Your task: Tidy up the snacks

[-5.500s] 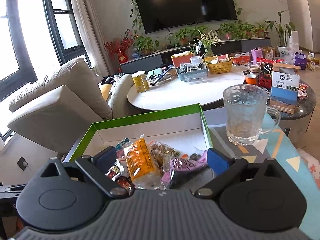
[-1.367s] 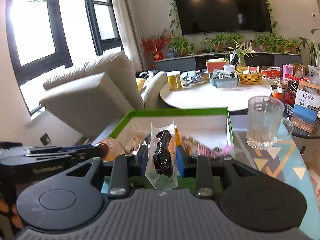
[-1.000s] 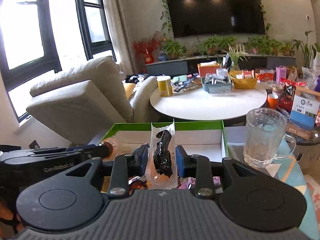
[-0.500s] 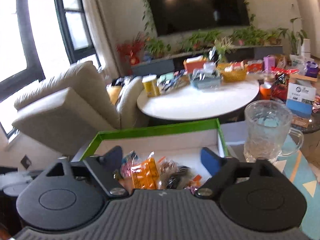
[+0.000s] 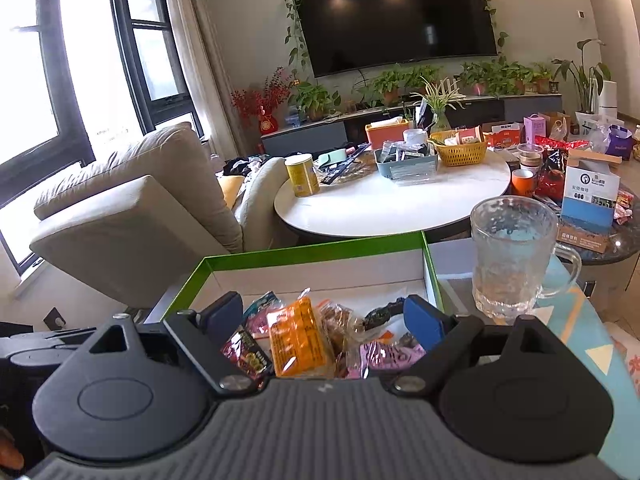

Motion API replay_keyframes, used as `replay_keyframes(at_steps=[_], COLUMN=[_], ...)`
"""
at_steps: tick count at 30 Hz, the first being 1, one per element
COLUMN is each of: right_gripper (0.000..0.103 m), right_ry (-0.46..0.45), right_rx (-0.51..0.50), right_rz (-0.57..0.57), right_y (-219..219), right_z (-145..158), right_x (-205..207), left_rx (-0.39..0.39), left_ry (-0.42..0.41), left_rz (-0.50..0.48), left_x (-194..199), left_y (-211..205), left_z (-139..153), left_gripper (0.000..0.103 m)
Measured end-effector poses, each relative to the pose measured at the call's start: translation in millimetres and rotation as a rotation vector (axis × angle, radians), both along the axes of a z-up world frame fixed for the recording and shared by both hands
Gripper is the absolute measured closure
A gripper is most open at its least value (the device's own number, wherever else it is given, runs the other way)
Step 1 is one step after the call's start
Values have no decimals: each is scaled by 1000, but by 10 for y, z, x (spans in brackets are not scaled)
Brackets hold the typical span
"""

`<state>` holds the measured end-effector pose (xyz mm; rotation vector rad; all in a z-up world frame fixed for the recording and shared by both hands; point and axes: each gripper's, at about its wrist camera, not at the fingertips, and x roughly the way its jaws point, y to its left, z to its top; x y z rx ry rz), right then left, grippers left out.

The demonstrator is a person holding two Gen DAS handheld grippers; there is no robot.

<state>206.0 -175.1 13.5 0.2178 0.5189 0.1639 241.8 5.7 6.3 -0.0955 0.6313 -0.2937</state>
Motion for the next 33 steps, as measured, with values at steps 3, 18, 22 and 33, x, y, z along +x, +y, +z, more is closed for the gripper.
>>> replay_keyframes(at_steps=[3, 18, 22, 33], right_gripper=[23, 23, 23, 23], right_ry=[3, 28, 38, 56], right_rx=[1, 17, 18, 35], right_rz=[2, -7, -13, -19], right_y=[-3, -20, -19, -58], right_z=[-2, -41, -56, -91], right_x=[-65, -294, -339, -432], left_rx=[5, -35, -34, -29], left_ry=[-8, -21, -4, 34], left_rz=[-4, 1, -5, -12], left_x=[-76, -306, -342, -499], left_y=[7, 179, 210, 394], left_z=[14, 71, 23, -116], left_gripper=[49, 45, 45, 45])
